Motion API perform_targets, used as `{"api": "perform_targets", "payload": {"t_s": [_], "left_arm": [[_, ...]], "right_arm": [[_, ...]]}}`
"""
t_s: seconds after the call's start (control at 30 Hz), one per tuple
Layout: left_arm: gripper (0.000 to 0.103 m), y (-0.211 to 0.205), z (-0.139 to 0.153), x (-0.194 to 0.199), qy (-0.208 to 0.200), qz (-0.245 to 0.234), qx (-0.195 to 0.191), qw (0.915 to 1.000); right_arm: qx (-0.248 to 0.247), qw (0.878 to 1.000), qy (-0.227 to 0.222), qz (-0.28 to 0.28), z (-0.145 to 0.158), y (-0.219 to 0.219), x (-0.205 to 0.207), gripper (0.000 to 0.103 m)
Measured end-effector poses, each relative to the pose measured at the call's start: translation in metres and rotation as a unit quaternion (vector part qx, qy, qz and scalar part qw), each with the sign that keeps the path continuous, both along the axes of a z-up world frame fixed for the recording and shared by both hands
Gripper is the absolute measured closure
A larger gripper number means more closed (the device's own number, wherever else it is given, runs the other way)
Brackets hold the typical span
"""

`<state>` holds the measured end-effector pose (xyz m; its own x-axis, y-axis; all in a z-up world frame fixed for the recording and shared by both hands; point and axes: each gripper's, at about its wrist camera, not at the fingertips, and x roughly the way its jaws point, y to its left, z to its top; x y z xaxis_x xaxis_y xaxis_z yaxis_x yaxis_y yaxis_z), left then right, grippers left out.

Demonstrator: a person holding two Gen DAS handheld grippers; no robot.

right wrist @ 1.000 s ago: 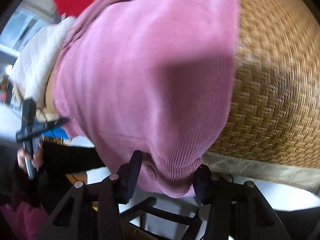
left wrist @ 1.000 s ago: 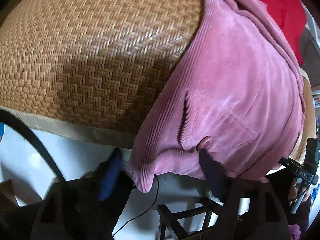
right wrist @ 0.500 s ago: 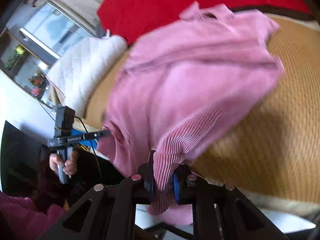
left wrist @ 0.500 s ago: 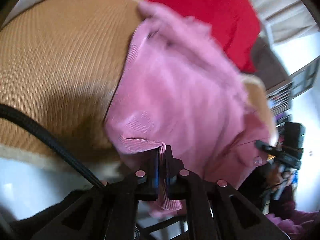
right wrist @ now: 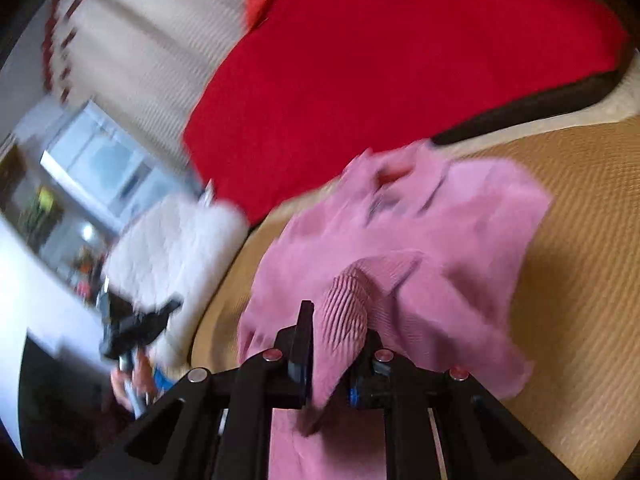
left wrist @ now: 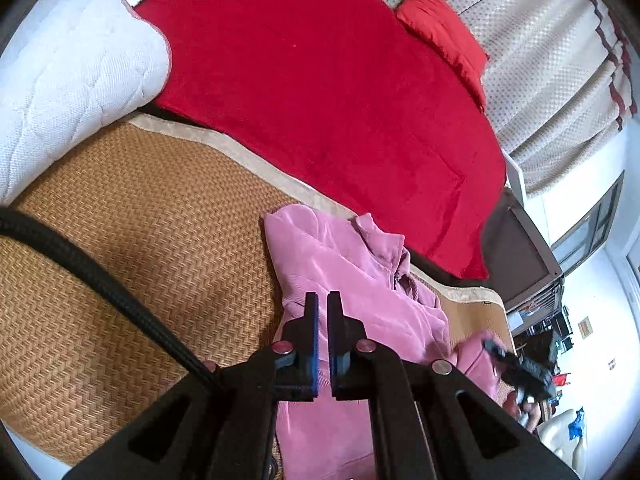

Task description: Fold large clothes

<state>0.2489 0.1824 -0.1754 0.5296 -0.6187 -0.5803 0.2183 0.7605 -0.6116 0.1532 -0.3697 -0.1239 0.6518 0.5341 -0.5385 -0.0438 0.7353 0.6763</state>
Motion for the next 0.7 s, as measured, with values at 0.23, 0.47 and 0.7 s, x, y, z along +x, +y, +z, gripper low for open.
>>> {"api": "perform_targets", "payload": {"t_s": [0.23,0.47,0.7], "left_arm": [[0.031,-0.028,-0.043,-0.083,0.065,-0.015,0.086,0.9941],[0.024,-0.060,-0.129,-0.145,0.196,-0.020,0.063,0.9783],[0.026,-0.096,-0.188,-0.151,0.265,-0.049,0.043,0.9620]], "right_arm": [[0.028,0.997,0.073,-0.019,-0.054,-0.031,0.030,0.089],[0.033,0.997,0.066,-0.002,-0.051,-0.031,0.019,0.063],[0.013,0.998,0.067,0.011,-0.051,-0.026,-0.019,0.012]]}}
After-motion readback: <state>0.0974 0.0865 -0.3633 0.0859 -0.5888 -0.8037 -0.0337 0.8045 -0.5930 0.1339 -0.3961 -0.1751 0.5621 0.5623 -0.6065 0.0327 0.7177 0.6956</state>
